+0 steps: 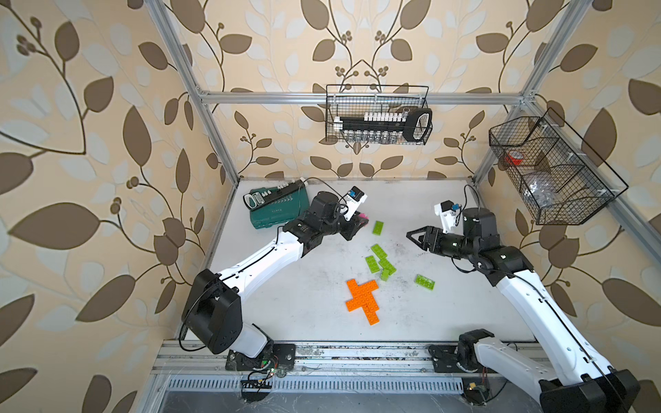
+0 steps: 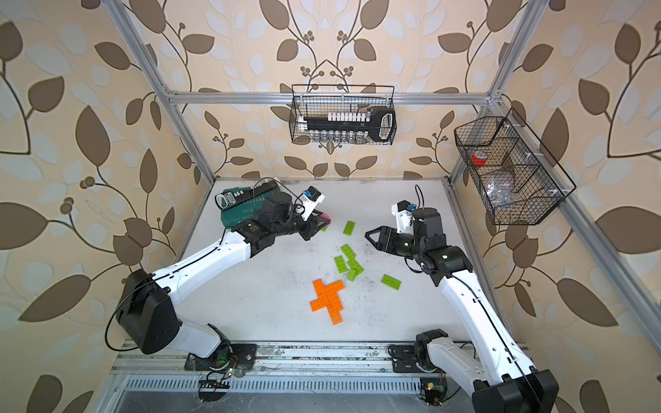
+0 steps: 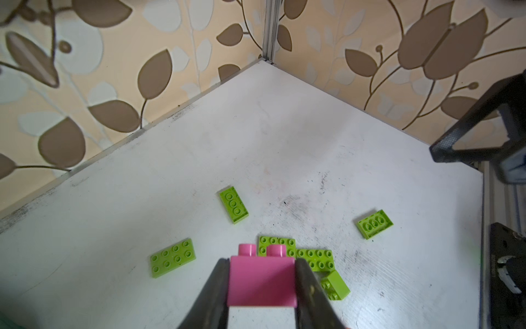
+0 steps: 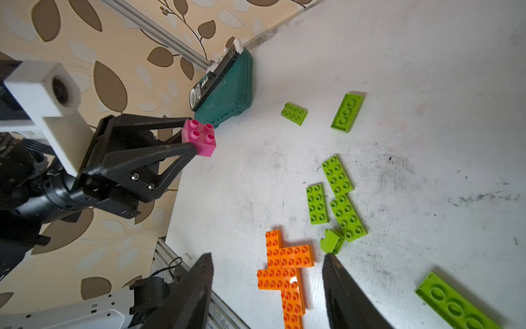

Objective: Assemble a small pinwheel with lego
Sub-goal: Pick up the lego brick from the center of the board.

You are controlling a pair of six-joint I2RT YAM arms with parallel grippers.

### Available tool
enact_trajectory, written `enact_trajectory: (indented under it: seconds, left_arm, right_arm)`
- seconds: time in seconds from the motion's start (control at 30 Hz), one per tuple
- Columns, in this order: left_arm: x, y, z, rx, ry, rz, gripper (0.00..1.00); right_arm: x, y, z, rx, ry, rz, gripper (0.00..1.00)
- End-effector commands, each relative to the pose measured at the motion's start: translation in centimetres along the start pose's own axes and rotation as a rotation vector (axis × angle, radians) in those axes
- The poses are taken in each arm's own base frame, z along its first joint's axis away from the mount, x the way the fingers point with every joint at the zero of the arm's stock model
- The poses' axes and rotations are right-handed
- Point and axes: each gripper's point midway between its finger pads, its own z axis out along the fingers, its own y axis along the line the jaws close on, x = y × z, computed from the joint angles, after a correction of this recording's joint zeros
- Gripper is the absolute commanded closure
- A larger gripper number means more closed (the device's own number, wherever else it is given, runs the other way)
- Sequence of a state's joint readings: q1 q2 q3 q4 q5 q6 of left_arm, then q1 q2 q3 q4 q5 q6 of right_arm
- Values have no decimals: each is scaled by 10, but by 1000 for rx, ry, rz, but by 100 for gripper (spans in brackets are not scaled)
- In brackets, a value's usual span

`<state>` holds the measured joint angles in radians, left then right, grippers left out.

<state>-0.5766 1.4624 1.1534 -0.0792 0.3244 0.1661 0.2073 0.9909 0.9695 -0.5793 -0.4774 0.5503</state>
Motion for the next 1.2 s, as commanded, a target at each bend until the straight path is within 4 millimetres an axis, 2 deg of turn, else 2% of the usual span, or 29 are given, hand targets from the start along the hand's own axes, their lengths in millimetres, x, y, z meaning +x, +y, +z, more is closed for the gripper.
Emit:
enact_trajectory:
  seconds: [0.0,0.1,0.2,0.3,0.5,0.9,1.17]
  left_arm:
    - [-7,-21,-16,87,-44,97,68]
    - [5,-38,-17,153,-33,160,72]
    - [11,-51,-18,205,-29,232,78]
    - [12,-65,-20,260,-49,309,87]
    - [9,-89,-28,346,-100,426,97]
    - [-10,-111,-51,391,-186,499,99]
    - [-15,-116,-55,406,-200,513,100]
  right_arm:
    - [28,3,2,-53,116,40,41]
    - [34,23,1,-156,184,26,41]
    - [39,34,0,-222,235,18,40]
    - [43,45,4,-285,260,31,40]
    - [47,63,18,-384,262,77,39]
    - [49,73,29,-450,276,88,39]
    - [47,83,33,-489,289,86,40]
